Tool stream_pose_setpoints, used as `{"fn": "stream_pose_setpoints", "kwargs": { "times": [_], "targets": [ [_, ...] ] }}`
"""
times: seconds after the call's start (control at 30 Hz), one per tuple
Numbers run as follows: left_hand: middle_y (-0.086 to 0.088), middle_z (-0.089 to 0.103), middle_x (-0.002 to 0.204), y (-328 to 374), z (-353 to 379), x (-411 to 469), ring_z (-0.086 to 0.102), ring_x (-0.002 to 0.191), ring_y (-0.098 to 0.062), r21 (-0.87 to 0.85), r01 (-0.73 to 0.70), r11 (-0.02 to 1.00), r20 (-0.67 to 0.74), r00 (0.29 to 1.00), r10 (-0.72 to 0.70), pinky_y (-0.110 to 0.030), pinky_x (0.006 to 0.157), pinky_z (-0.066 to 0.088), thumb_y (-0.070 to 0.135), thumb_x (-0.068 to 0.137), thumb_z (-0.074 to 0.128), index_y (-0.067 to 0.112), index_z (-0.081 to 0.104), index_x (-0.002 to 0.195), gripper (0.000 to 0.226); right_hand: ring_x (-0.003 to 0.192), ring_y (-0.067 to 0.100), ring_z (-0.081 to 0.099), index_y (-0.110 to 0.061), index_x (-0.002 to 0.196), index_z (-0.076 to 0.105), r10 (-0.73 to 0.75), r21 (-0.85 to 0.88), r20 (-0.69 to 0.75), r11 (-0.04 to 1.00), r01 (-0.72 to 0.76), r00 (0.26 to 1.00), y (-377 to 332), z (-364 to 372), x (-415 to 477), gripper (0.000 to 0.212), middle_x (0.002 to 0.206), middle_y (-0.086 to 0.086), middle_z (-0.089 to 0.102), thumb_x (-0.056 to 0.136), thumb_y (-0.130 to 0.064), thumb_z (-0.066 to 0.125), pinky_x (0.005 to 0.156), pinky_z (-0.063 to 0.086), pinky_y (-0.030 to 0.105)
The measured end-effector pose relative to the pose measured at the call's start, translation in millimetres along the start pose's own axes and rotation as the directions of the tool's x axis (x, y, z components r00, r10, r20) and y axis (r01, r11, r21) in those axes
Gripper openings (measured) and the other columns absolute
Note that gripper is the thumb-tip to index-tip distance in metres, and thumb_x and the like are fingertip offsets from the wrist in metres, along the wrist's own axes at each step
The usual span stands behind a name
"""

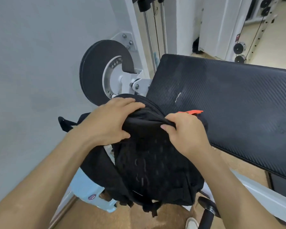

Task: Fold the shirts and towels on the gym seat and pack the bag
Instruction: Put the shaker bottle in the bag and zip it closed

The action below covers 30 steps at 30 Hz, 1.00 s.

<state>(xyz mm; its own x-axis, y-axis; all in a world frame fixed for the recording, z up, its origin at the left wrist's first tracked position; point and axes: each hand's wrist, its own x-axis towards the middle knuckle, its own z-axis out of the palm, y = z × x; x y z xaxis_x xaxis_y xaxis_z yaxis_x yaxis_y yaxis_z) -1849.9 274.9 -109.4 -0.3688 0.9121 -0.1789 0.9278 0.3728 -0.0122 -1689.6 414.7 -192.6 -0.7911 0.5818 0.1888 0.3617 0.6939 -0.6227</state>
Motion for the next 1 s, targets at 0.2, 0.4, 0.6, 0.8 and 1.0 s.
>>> {"fn": "stream_pose_setpoints", "kwargs": {
  "times": [0.2,0.4,0.6,0.8,1.0],
  "targets": [
    [0.004,0.063,0.104,-56,20,-13,0.060,0.099,-0.026,0.023,0.287,0.958,-0.268,0.925,-0.270,-0.036,0.074,0.046,0.022,0.086,0.066,0.032,0.056,0.114,0.032,0.080,0.022,0.049,-0.015,0.078,0.059,-0.169,-0.030,-0.010,0.985,0.168,0.986,-56,23,22,0.019,0.078,0.000,0.061,0.094,-0.025,0.057,0.064,0.030,0.033],
    [0.000,0.062,0.094,-109,4,-81,0.060,0.090,-0.030,-0.022,0.371,0.928,-0.505,0.797,-0.331,-0.034,0.067,0.041,0.017,0.085,0.065,0.024,0.064,0.107,0.023,0.079,0.022,0.046,-0.012,0.086,0.066,-0.350,-0.064,-0.030,0.936,0.347,0.936,-133,43,42,0.018,0.080,0.003,0.062,0.095,-0.024,0.056,0.063,0.038,0.035],
    [-0.005,0.062,0.087,-160,-23,-164,0.059,0.082,-0.034,0.051,0.441,0.896,-0.690,0.664,-0.288,-0.036,0.060,0.039,0.012,0.077,0.072,0.016,0.063,0.096,0.021,0.074,0.016,0.056,-0.018,0.089,0.072,-0.444,0.174,-0.044,0.879,0.444,0.895,-217,59,46,0.007,0.075,-0.006,0.065,0.089,-0.022,0.066,0.071,0.047,0.033],
    [-0.013,0.058,0.081,-232,-36,-238,0.053,0.065,-0.034,0.183,0.386,0.904,-0.782,0.615,-0.104,-0.037,0.051,0.040,-0.005,0.068,0.064,0.007,0.063,0.088,0.023,0.063,0.016,0.061,-0.008,0.097,0.066,-0.528,0.215,0.376,0.849,0.483,0.761,-312,80,24,0.021,0.079,0.005,0.066,0.093,-0.028,0.060,0.065,0.056,0.034],
    [-0.007,0.043,0.083,-287,15,-284,0.041,0.076,-0.024,0.325,0.291,0.900,-0.797,0.597,0.095,-0.038,0.075,0.031,-0.012,0.071,0.045,0.011,0.060,0.085,0.030,0.087,0.008,0.068,-0.025,0.120,0.063,-0.368,0.540,0.484,0.840,0.061,0.794,-354,129,44,0.025,0.114,-0.002,0.068,0.096,-0.024,0.057,0.055,0.055,0.021]
  ]
}}
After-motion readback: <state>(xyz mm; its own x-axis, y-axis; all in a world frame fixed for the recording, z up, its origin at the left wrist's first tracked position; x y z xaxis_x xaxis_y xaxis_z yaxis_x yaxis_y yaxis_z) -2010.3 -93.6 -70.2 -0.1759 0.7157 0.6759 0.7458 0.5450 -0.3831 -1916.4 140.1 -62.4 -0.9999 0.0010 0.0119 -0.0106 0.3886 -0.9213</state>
